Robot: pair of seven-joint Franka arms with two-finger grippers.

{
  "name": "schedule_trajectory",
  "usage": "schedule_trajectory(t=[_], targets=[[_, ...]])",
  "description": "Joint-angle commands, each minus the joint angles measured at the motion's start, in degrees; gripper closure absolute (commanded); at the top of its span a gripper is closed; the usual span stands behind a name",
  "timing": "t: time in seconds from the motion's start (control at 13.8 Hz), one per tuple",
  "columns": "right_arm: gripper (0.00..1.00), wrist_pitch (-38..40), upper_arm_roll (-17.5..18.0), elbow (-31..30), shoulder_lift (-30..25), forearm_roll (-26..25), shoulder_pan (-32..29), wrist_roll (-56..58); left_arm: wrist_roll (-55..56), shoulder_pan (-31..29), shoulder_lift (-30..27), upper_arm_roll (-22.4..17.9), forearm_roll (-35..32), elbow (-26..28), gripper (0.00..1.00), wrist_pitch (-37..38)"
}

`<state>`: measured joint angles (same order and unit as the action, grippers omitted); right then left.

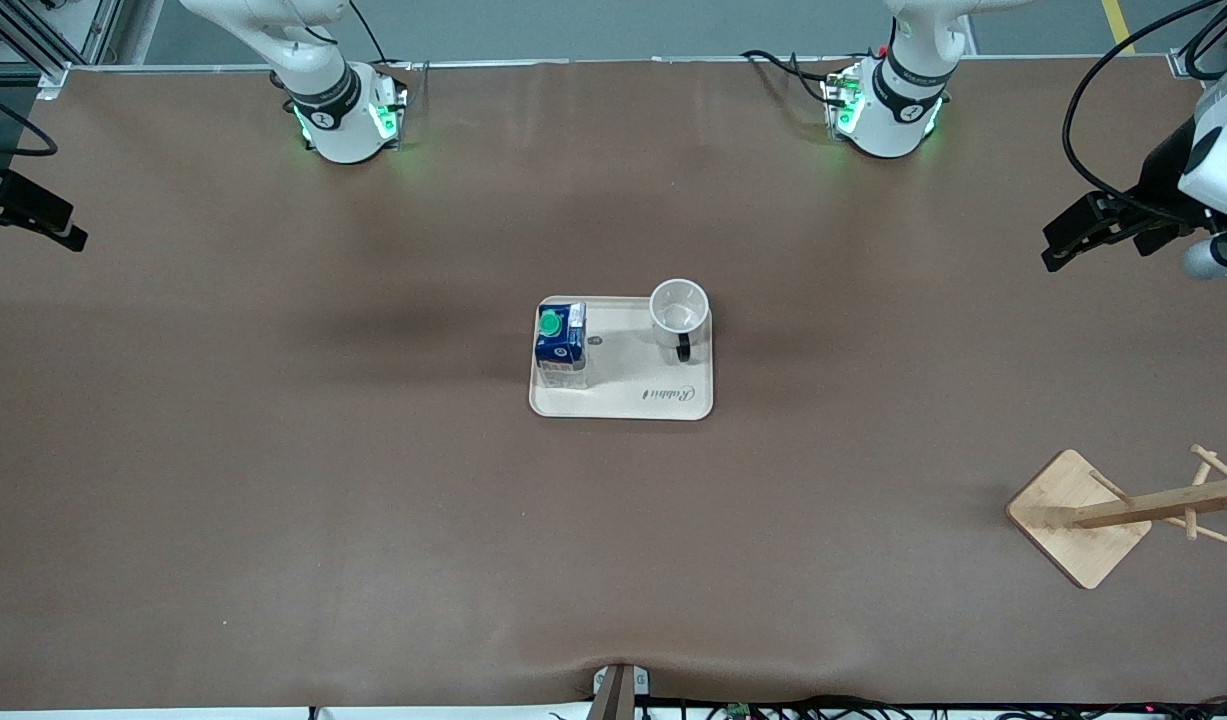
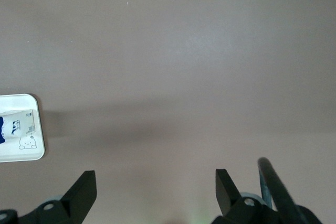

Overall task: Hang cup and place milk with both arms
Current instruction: 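Move the left gripper toward the white mug on the tray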

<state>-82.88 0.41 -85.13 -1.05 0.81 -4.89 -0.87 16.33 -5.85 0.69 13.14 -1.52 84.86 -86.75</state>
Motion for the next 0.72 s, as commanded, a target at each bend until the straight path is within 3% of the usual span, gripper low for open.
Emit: schedule_trajectory(t=[0.0,0.65], targets=[[0.0,0.27,0.65,1.1,0.96,0.24,-1.0,-0.8,-0.77,-0.3,-0.96,-0.04,1.17,-0.13,0.0,1.32],[0.0,0.27,0.65,1.1,0.96,0.24,-1.0,-0.8,-0.51,0.84,1.5,0.31,1.26,0.39,0.0,1.32]])
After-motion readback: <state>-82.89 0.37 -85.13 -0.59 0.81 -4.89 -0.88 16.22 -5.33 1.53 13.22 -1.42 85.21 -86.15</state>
